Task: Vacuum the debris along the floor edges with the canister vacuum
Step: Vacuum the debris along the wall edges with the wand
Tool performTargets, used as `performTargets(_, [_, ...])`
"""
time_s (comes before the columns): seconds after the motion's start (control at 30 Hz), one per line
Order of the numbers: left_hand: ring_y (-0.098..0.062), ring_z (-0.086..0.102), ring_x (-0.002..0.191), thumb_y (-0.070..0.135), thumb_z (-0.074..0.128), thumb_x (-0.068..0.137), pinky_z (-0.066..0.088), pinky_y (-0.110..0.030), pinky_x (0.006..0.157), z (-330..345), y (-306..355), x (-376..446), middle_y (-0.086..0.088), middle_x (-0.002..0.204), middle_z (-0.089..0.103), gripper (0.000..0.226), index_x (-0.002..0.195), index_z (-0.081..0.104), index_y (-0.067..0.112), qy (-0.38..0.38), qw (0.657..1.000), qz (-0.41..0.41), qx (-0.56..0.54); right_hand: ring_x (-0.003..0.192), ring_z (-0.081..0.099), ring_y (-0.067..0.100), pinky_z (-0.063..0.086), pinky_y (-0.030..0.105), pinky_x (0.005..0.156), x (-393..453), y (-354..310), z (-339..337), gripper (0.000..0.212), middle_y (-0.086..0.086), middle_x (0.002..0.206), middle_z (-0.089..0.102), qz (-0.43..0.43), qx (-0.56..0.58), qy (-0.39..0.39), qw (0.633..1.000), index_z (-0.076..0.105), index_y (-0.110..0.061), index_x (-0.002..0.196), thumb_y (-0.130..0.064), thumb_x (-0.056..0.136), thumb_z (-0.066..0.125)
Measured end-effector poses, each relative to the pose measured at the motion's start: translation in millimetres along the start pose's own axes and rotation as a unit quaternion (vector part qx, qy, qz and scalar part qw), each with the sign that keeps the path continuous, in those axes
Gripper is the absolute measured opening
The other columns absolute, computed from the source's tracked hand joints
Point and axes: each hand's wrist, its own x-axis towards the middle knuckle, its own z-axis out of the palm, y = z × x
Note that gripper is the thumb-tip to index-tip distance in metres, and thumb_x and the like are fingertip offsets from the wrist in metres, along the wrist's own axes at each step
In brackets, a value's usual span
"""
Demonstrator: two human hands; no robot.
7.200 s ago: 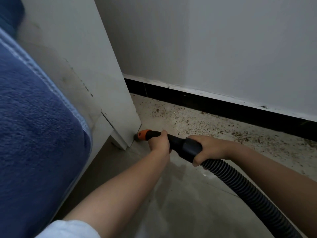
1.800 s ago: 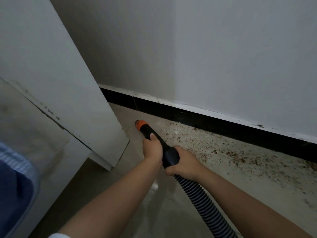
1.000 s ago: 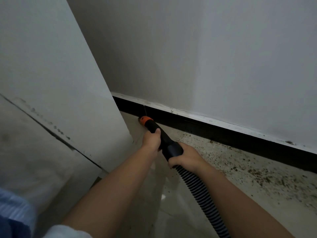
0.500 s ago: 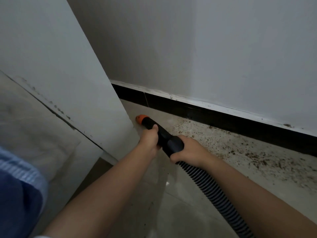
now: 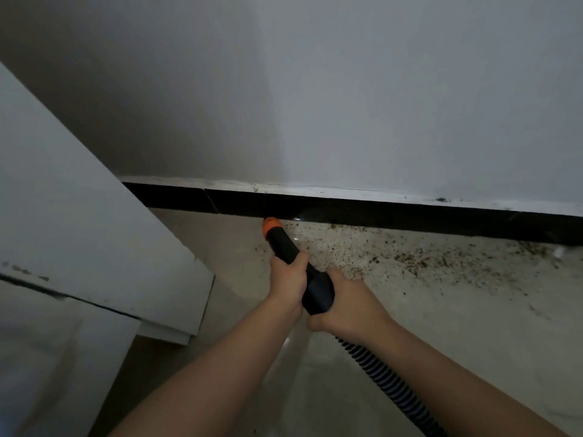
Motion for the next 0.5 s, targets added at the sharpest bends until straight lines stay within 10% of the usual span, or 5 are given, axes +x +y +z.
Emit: performTargets(0.5, [-0.028, 0.053, 0.095, 0.02, 0.052, 0.093, 0.045, -0.038, 0.081, 45.2, -14.3, -52.2, -0.017, 0.122, 0.05, 0.046, 0.133, 0.033, 0.007, -0.18, 0.978, -0.055, 0.087, 0.062, 0.052, 0.012, 0.041, 0.024, 0.052, -68.6, 24.4, -5.8, 0.044, -0.002, 0.08, 0.052, 0.138, 0.043, 0.12, 0.982, 0.042, -0.016, 0.1, -0.023, 0.068, 0.071])
